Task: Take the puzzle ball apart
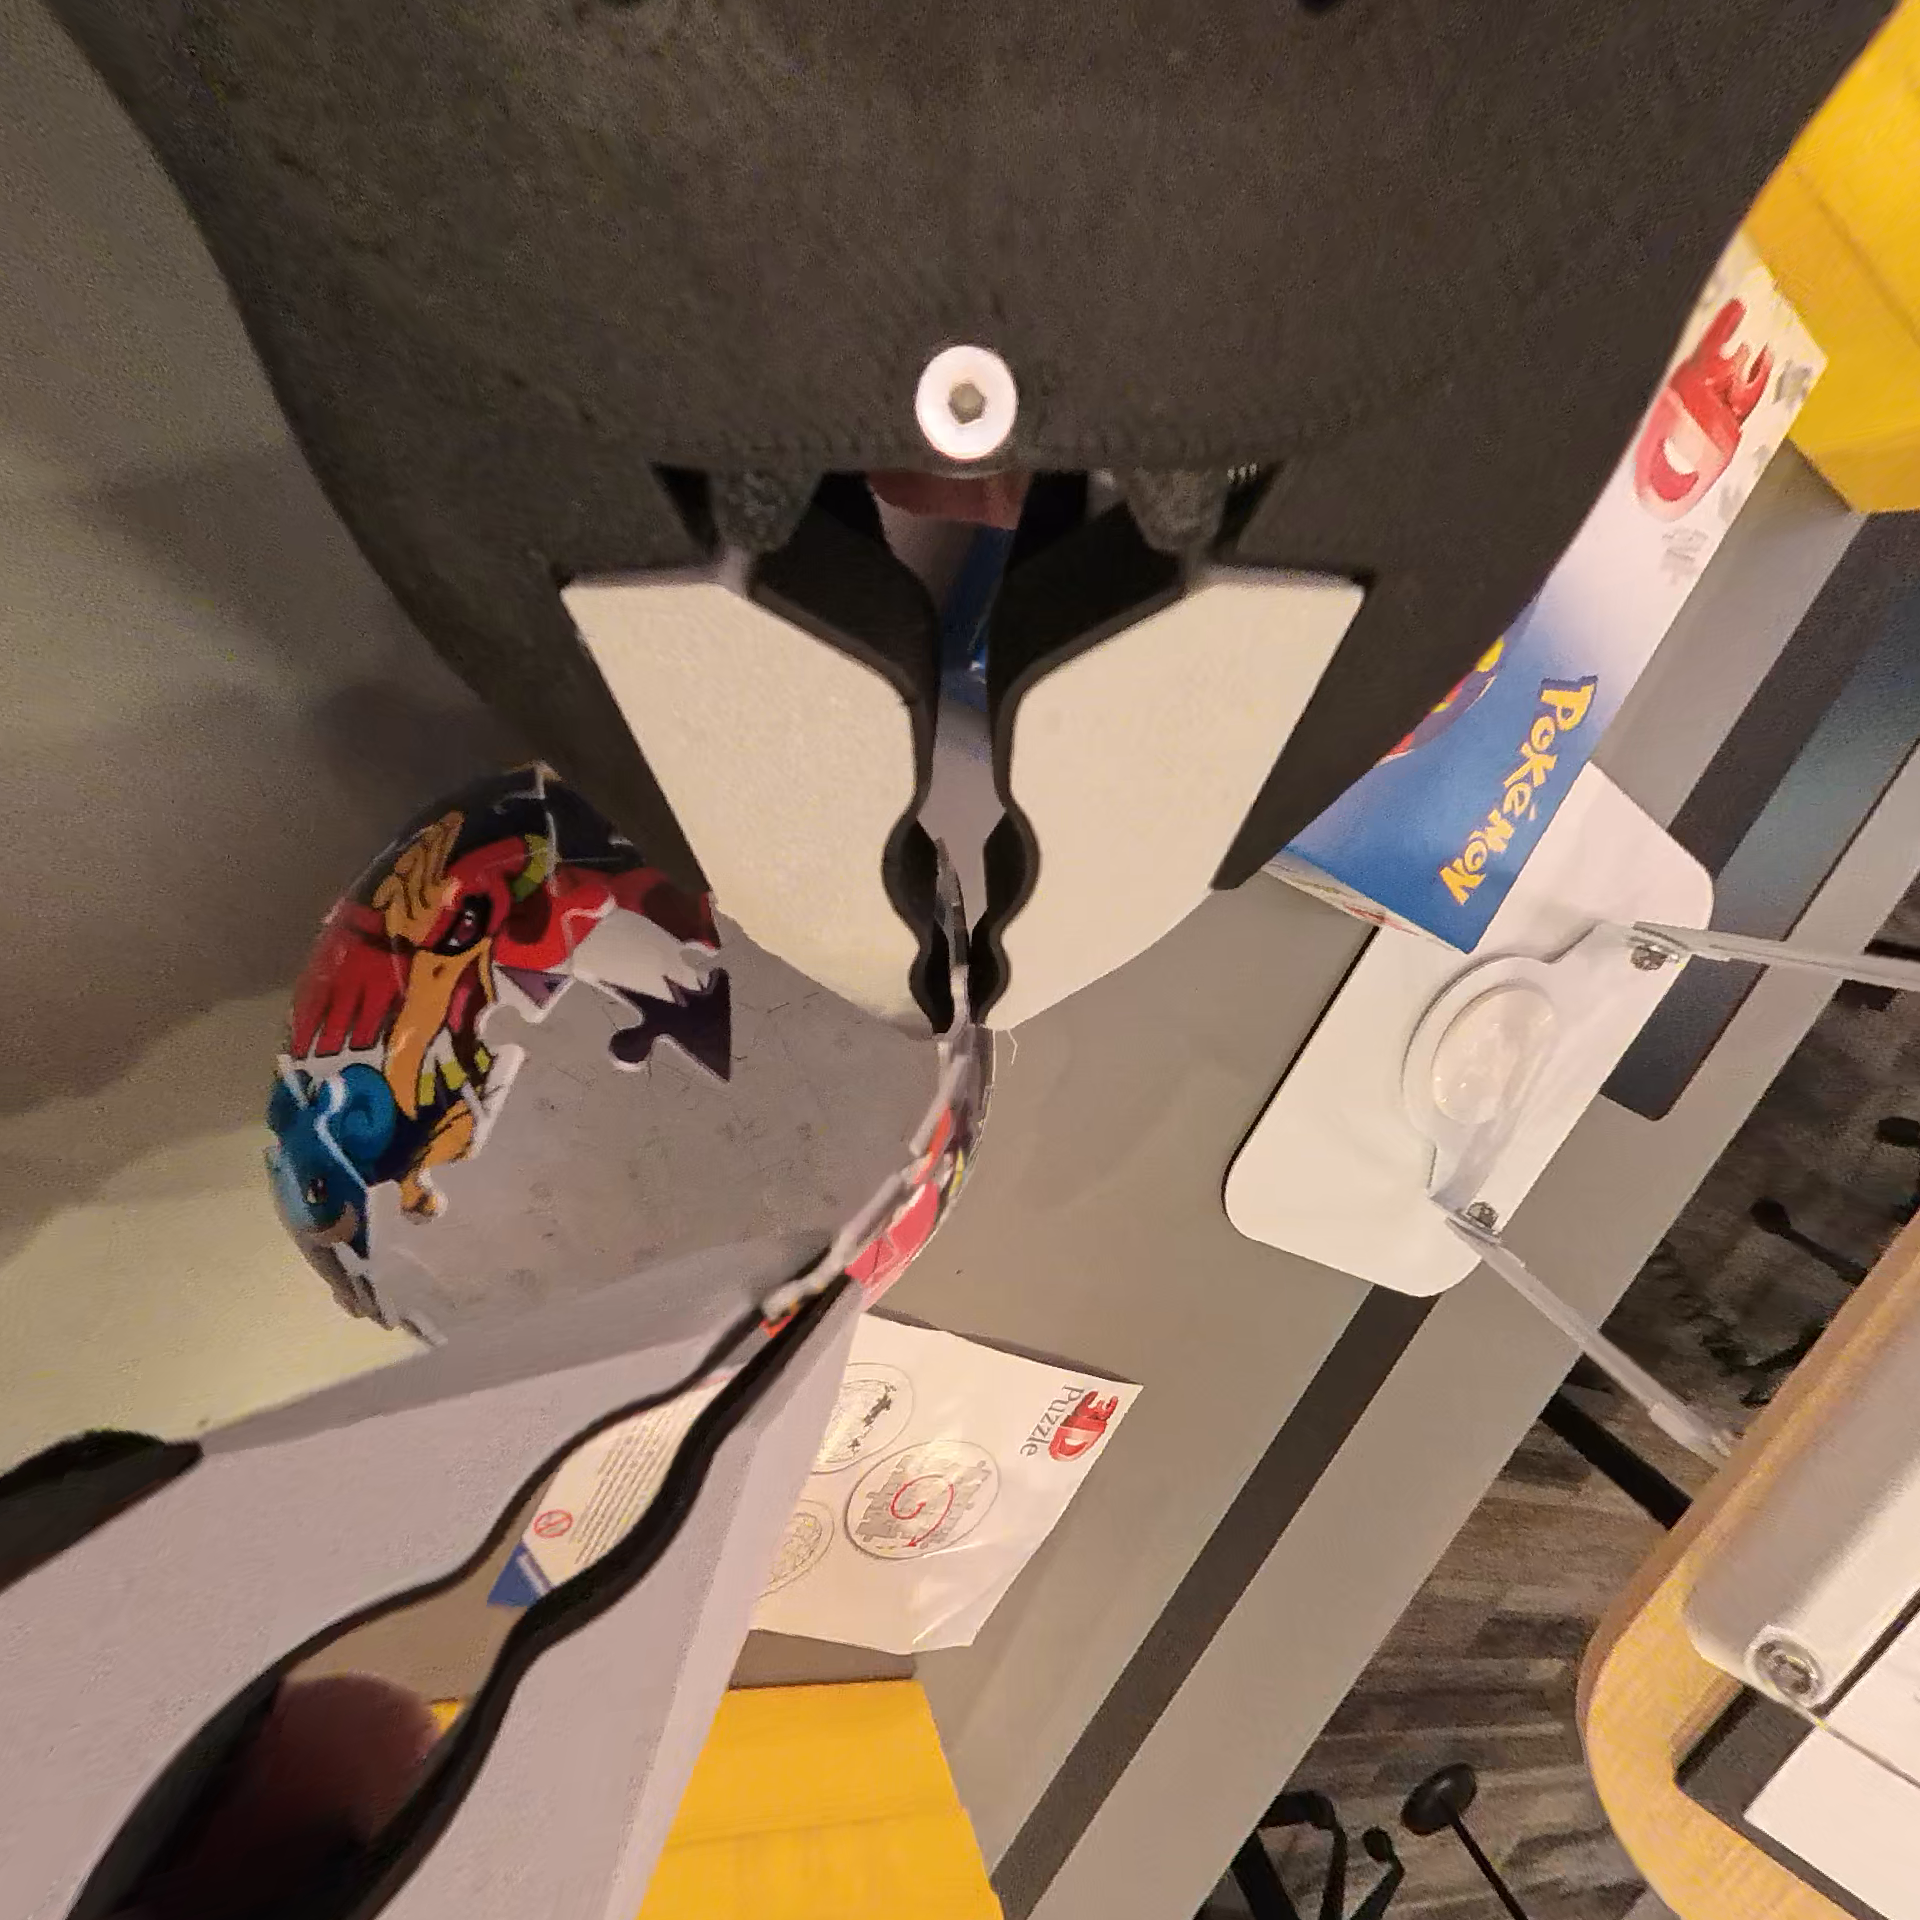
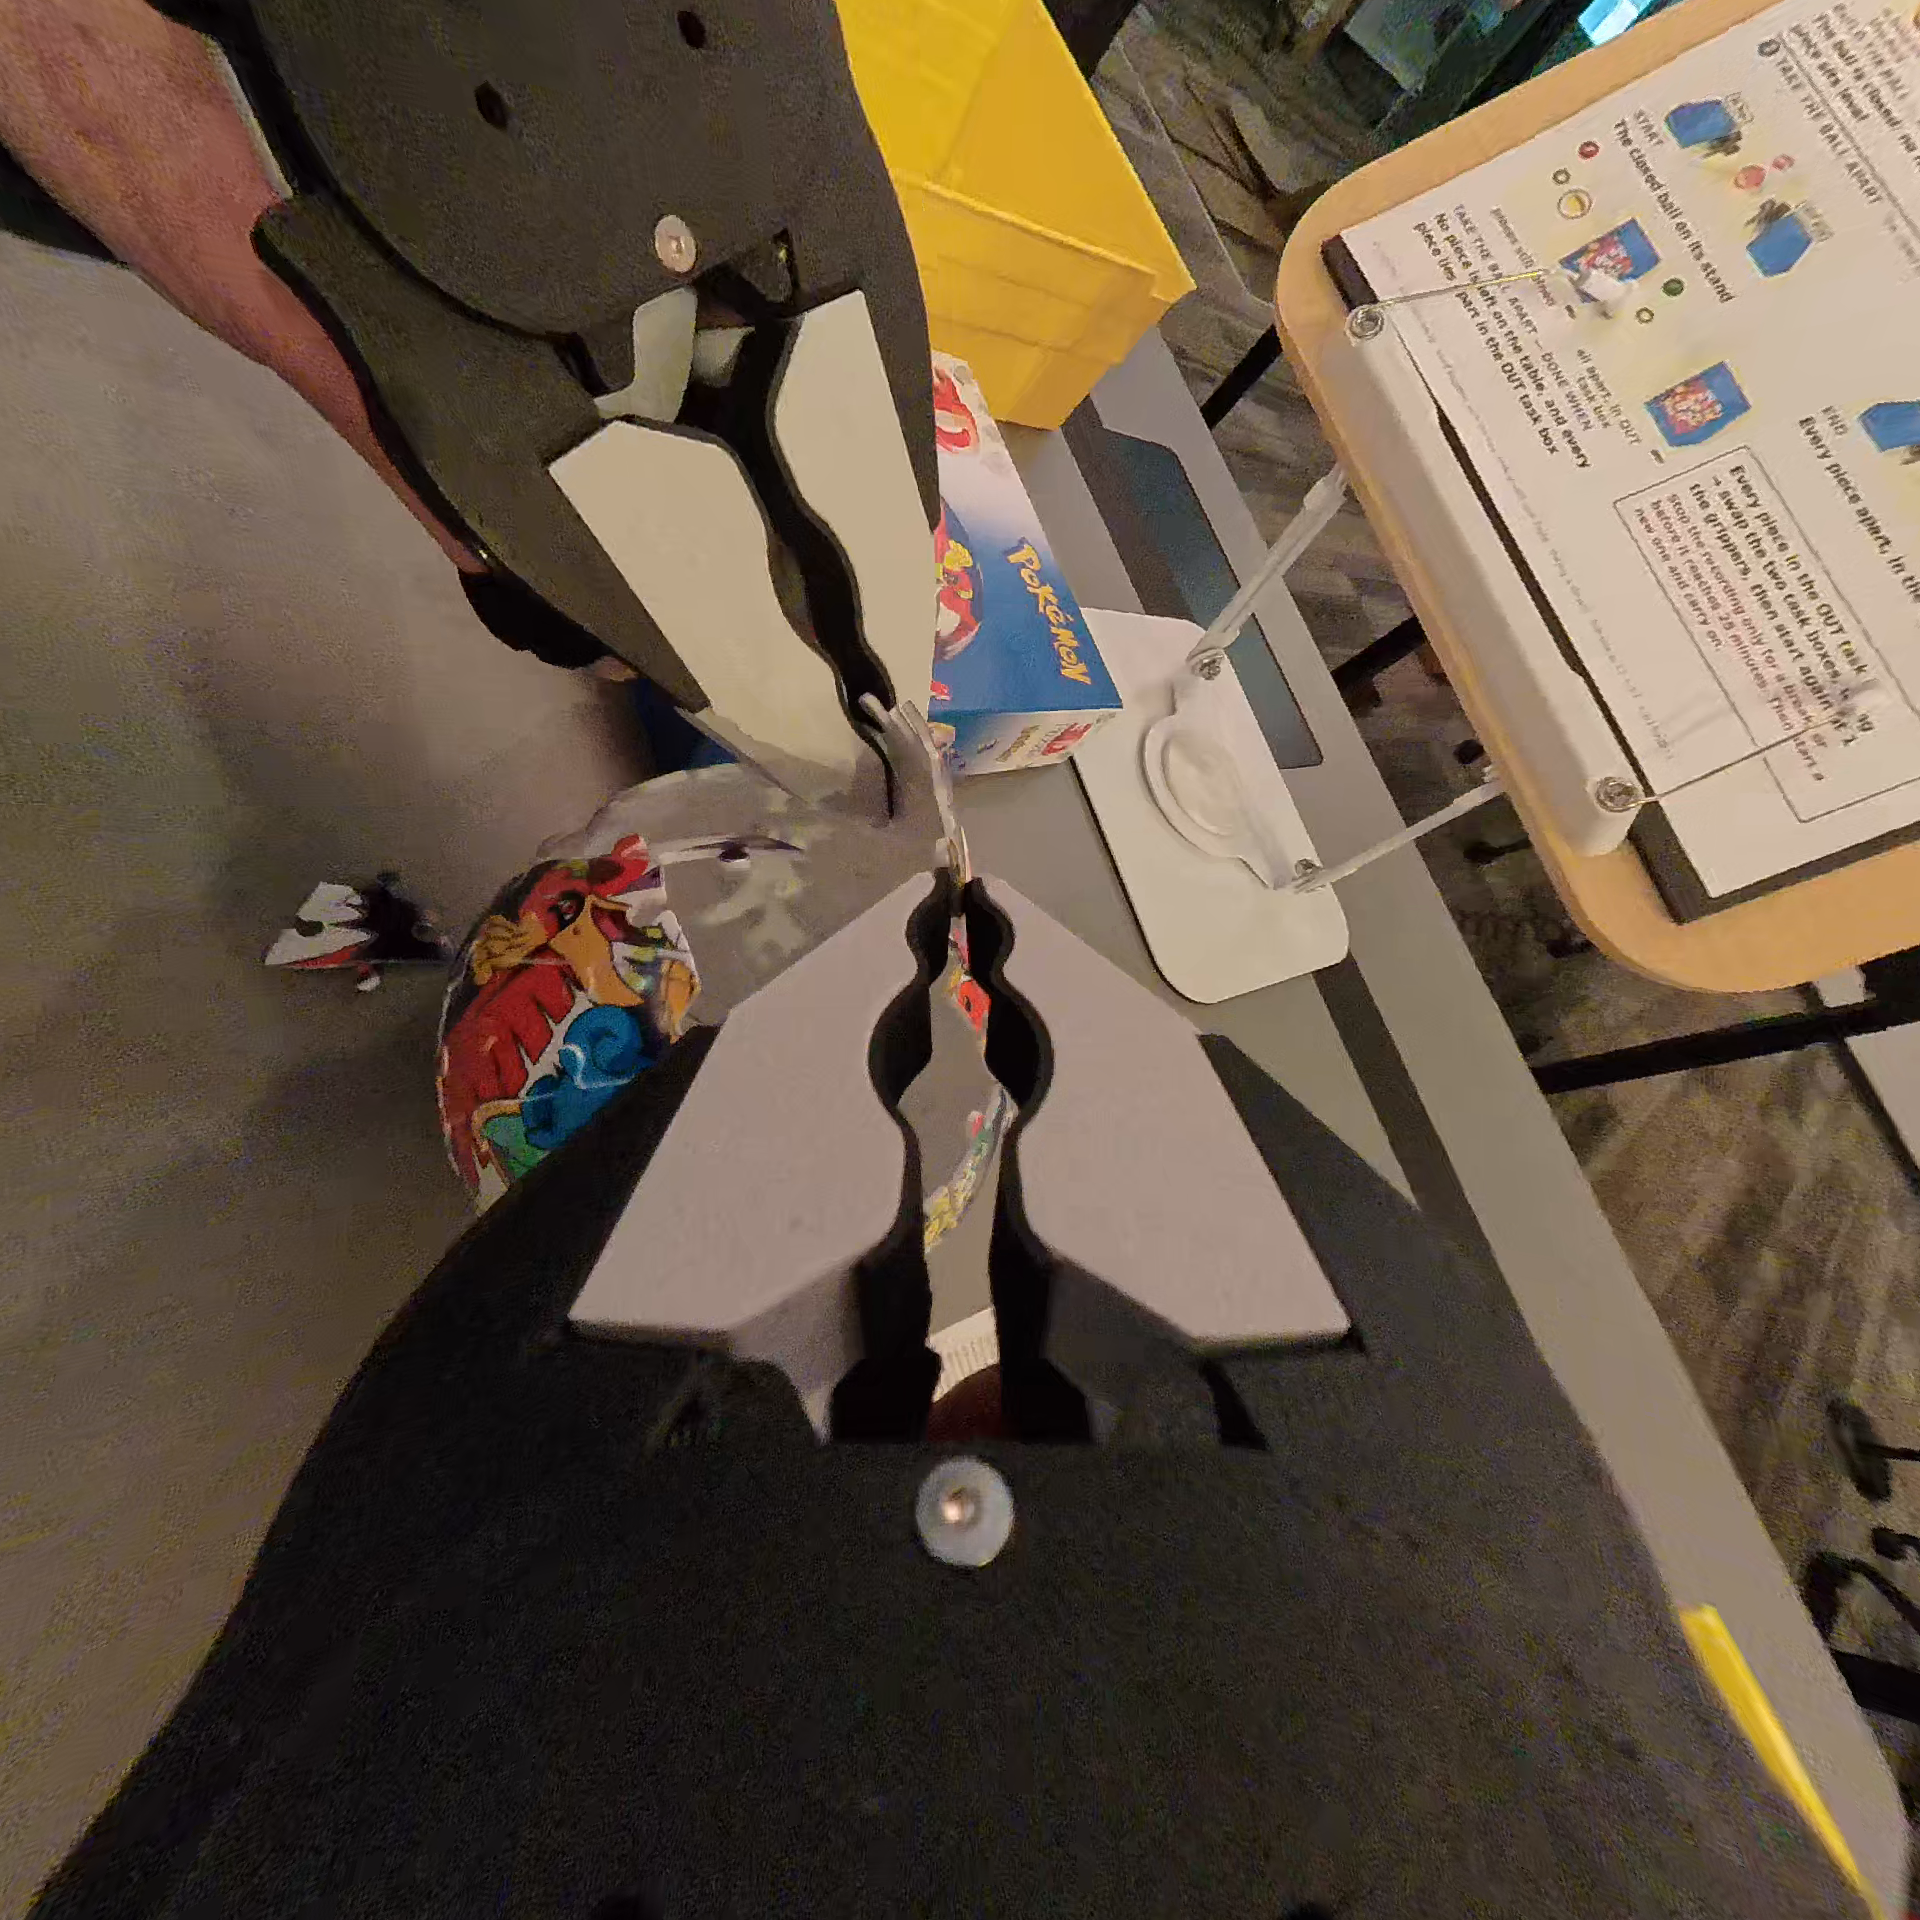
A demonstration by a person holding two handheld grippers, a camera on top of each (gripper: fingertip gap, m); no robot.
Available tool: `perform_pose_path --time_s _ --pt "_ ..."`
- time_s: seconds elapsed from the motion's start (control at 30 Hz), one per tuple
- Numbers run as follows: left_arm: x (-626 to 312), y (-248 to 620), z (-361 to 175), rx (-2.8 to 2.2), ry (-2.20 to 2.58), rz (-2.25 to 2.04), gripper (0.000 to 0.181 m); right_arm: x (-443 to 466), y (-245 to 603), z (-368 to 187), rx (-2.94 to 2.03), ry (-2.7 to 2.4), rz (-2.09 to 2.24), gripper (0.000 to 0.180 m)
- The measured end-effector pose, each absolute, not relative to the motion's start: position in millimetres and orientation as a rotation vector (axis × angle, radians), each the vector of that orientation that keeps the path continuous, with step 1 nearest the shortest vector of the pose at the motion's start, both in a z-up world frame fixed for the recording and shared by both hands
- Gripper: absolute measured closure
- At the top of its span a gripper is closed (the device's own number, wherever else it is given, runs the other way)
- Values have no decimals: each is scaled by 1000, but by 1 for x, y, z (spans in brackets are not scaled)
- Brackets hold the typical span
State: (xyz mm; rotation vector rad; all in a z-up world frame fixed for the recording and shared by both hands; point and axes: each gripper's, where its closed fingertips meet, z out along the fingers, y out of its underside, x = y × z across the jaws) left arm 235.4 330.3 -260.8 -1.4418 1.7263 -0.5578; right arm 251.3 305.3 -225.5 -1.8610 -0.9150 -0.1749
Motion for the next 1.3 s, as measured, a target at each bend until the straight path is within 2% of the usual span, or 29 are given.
perform_pose_path --time_s 0.23,0.33,0.5,0.7,0.83,1.0,1.17,1.2,1.3 --pt "238 327 -257 -1393 1701 -600 177 258 304 -220 -1933 -398 579 180" --pt "241 324 -255 -1347 1718 -556 178 264 306 -219 -1919 -247 749 180" --pt "243 323 -258 -1371 1718 -571 178 254 304 -217 -1928 -513 322 180" --pt "243 326 -258 -1409 1689 -606 177 265 301 -210 -1902 -459 318 180" --pt "242 327 -258 -1406 1679 -607 177 294 286 -185 -1851 -376 285 180" --pt "240 329 -258 -1393 1661 -586 177 412 238 -163 -1909 -146 -131 180" --pt "242 332 -258 -1401 1631 -581 170 538 174 -203 -2111 158 -519 180" --pt "241 332 -258 -1403 1628 -578 167 550 167 -214 -2146 192 -544 175" --pt "237 334 -257 -1418 1611 -571 157 566 155 -240 -2233 256 -511 142"
